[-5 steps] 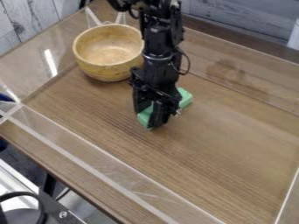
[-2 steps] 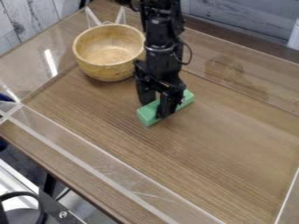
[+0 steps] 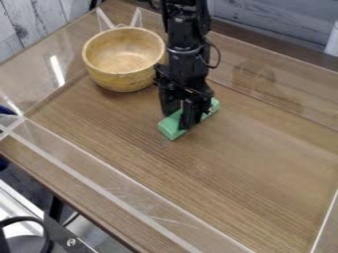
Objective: Put the green block in the brown bowl
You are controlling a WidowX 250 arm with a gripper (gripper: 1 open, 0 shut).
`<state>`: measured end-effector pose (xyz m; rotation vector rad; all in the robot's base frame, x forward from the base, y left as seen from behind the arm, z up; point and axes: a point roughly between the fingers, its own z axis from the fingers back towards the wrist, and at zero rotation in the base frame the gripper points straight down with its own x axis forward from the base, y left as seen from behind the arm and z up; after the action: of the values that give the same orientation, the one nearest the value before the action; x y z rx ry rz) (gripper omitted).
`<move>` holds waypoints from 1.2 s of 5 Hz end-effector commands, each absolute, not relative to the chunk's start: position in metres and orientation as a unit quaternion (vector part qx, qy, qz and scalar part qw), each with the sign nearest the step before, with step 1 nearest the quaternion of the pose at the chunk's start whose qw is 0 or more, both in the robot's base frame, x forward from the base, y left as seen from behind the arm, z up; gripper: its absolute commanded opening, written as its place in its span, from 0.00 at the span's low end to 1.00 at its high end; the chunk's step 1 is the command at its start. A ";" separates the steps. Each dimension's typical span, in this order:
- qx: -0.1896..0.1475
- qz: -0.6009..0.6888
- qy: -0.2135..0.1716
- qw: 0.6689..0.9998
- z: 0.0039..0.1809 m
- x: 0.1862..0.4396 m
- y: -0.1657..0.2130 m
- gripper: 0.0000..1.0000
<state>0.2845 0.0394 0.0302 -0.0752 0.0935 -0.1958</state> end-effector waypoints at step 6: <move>-0.006 0.000 -0.097 0.995 0.147 0.344 0.114 0.00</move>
<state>0.3349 0.1120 0.1238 -0.0367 -0.1241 0.0076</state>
